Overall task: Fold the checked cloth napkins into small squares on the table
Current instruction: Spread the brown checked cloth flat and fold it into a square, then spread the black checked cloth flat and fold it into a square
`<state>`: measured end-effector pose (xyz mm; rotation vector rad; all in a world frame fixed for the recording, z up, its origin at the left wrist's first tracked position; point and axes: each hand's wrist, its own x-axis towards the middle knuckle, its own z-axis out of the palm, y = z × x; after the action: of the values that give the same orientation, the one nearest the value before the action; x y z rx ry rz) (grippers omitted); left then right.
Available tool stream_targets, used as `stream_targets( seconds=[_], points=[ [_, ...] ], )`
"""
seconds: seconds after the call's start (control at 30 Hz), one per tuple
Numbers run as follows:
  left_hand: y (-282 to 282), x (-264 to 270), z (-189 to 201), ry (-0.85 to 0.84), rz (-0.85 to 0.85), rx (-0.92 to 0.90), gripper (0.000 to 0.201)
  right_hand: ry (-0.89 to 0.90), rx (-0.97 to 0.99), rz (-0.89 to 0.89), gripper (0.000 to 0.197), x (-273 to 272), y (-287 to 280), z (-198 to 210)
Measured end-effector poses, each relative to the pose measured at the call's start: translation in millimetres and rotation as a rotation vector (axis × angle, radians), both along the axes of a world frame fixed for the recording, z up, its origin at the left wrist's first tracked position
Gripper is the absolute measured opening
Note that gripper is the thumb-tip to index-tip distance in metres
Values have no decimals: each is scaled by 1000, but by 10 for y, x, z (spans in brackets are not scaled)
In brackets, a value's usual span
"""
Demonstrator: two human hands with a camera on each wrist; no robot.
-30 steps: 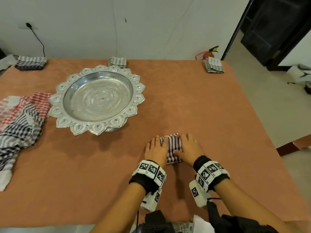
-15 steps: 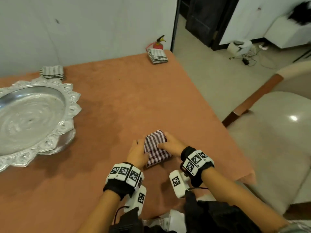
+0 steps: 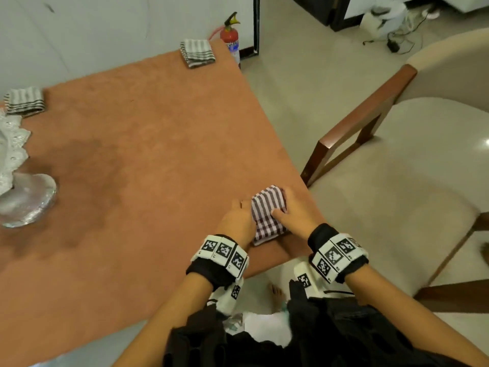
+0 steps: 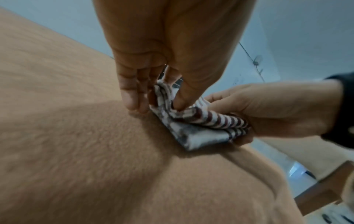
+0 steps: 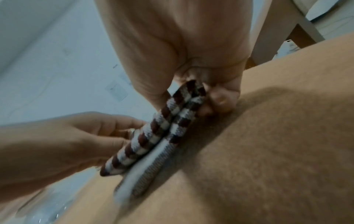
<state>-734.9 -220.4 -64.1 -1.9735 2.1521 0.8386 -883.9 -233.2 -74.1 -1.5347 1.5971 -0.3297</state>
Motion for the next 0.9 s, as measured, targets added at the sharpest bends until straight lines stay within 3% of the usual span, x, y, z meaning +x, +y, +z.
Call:
stream_targets(
  seconds=[0.03,0.1,0.17,0.33,0.6,0.73,0.9],
  points=[
    [40,-30,-13,-21,-1,-81,65,67,-63,32,62,-41,41,-20],
    [112,-68,-3,-91,-35,-242,70,386,-233,164,70,-82,115,-27],
    [173,-82,26,-178,-140,-261,69,594,-374,315,71,-94,153,7],
    [220,-29,-68,-314,-304,-90,62,669,-306,580,62,-161,98,-109],
    [236,35,-143,-205,-252,-38,63,745,-151,653,65,-102,3,-23],
    [312,344,-11,-87,-93,-97,68,734,-187,564,68,147,109,244],
    [605,1480,275,-17,178,-178,64,601,-334,653,43,1085,327,463]
  ],
)
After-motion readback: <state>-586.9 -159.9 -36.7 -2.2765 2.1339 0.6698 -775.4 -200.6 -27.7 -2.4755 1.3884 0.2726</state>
